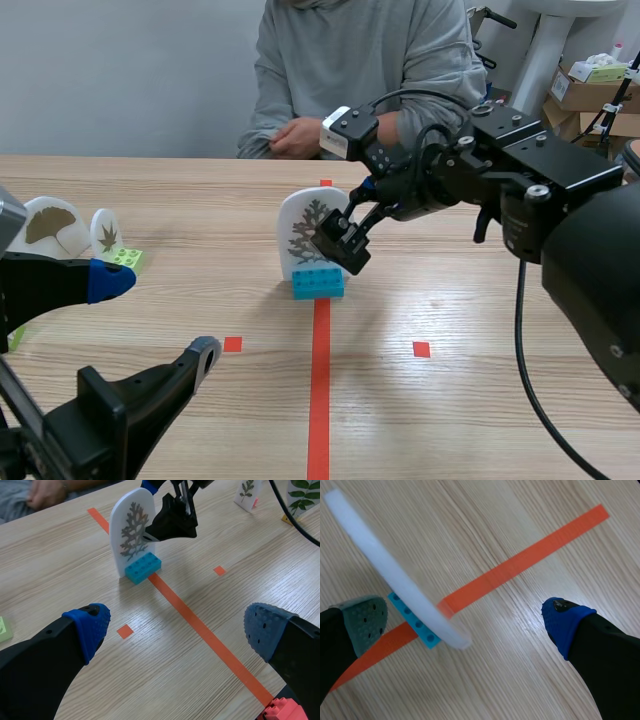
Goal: Do the leaf sorting experiment
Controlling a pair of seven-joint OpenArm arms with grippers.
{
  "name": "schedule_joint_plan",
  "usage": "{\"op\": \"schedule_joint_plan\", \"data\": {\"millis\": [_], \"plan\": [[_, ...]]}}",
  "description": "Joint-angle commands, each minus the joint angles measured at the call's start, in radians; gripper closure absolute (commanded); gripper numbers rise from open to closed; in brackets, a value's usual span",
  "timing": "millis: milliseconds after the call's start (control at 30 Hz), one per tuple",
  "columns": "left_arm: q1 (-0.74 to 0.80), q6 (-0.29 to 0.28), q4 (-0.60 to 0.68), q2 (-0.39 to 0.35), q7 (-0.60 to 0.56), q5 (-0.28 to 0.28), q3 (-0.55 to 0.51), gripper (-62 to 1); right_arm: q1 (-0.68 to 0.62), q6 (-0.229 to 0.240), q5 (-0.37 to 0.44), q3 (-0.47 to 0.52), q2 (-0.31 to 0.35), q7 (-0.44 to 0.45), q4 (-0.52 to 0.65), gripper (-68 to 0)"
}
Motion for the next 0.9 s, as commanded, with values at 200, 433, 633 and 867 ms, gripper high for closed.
{"op": "schedule_joint_plan", "data": {"millis": [200, 433, 633, 867], "plan": [[0.0, 0.002, 0.023, 0.006, -0.014, -0.01, 0.001, -57.2, 0.023, 0.003, -0.002, -0.022, -0.035, 0.026, -0.003, -64.2], [0.0, 0.002, 0.023, 0.006, -0.014, -0.01, 0.001, -57.2, 0.023, 0.003, -0.002, -0.022, -0.026, 0.04, -0.003, -47.3], [0.0, 0.002, 0.023, 0.006, -0.014, -0.01, 0.001, -57.2, 0.02, 0.004, -0.002, -0.022, -0.024, 0.041, -0.003, -38.8], [0.0, 0.002, 0.023, 0.005, -0.014, -0.01, 0.001, -57.2, 0.02, 0.004, -0.002, -0.022, -0.024, 0.026, -0.003, -32.5]]}}
